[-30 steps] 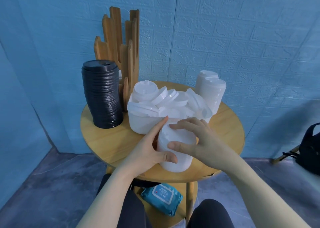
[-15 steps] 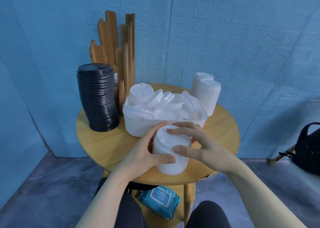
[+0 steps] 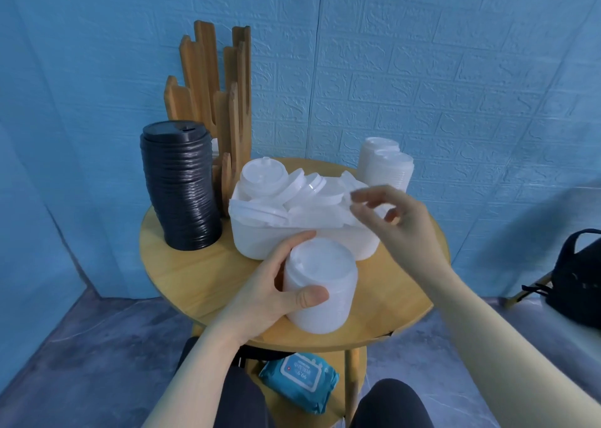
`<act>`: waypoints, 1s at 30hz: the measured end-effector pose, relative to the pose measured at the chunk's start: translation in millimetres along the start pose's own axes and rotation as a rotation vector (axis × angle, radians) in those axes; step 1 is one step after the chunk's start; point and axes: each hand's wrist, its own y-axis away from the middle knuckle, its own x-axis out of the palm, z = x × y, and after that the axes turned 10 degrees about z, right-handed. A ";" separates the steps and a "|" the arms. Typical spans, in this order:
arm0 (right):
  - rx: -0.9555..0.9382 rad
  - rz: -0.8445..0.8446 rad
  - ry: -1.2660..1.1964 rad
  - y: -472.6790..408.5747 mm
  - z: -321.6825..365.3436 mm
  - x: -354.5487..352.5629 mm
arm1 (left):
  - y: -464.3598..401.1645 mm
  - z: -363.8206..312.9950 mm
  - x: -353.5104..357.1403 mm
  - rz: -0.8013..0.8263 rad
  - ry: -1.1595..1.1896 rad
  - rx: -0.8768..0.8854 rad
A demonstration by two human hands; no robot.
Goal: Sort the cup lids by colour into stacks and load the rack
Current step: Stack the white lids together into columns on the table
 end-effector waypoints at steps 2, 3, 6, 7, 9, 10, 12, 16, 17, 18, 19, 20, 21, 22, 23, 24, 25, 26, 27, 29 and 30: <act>0.033 -0.056 0.213 -20.2 -13.7 -1.8 | 0.2 -0.3 0.2 0.004 -0.004 -0.006; 0.077 -0.033 0.340 -30.6 -21.0 -2.9 | 0.0 -0.4 0.0 0.002 -0.010 -0.008; 0.220 0.060 0.597 -55.3 -36.3 -3.1 | -0.1 -1.3 -0.1 0.002 -0.022 -0.013; 0.234 0.081 0.626 -59.8 -38.8 -1.8 | 0.2 -1.4 -0.2 0.003 -0.022 -0.013; 0.235 0.090 0.640 -64.5 -40.7 0.8 | 0.8 -1.9 -0.1 0.005 -0.025 -0.014; 0.227 0.081 0.640 -65.2 -40.8 1.9 | 0.9 -2.1 -0.1 0.006 -0.024 -0.014; 0.190 0.038 0.632 -64.9 -41.0 3.3 | 0.9 -1.9 -0.3 0.007 -0.026 -0.013; 0.127 -0.057 0.527 -61.7 -43.5 2.8 | 0.1 -1.7 0.0 0.011 -0.039 -0.009; 0.121 -0.077 0.427 -60.2 -42.2 1.3 | -0.1 -1.7 0.1 0.011 -0.041 -0.007; 0.109 -0.093 0.302 -58.5 -39.8 -0.6 | -0.2 -1.4 0.2 0.009 -0.042 -0.007; 0.092 -0.105 0.171 -56.0 -35.0 -2.8 | -0.1 -1.3 0.2 0.007 -0.044 -0.006; 0.073 -0.114 0.038 -52.7 -28.4 -5.1 | -0.1 -1.2 0.2 0.005 -0.045 -0.007; 0.059 -0.119 -0.095 -48.3 -20.7 -7.3 | 0.0 -1.1 0.2 0.003 -0.042 -0.007; 0.053 -0.119 -0.210 -43.5 -13.9 -9.6 | -0.2 -0.7 0.0 0.001 -0.035 -0.008; 0.058 -0.110 -0.303 -38.1 -7.7 -11.2 | -0.3 -0.3 0.0 -0.002 -0.026 -0.007; 0.074 -0.094 -0.386 -32.8 -3.3 -12.0 | -0.5 -0.1 -0.1 -0.004 -0.020 -0.004; 0.098 -0.072 -0.482 -27.4 -0.2 -12.2 | -0.7 0.1 0.0 -0.005 -0.018 0.001; 0.130 -0.046 -0.591 -22.1 1.4 -11.6 | -0.9 0.0 0.2 -0.005 -0.019 0.007; 0.168 -0.020 -0.700 -16.9 2.2 -10.4 | -0.7 -0.3 0.4 -0.004 -0.022 0.014; 0.241 0.017 -0.859 -7.8 2.5 -7.5 | 0.1 -1.4 0.7 0.002 -0.023 0.025; 0.273 0.028 -0.905 -3.7 2.6 -6.2 | 0.6 -2.4 0.8 0.005 -0.022 0.025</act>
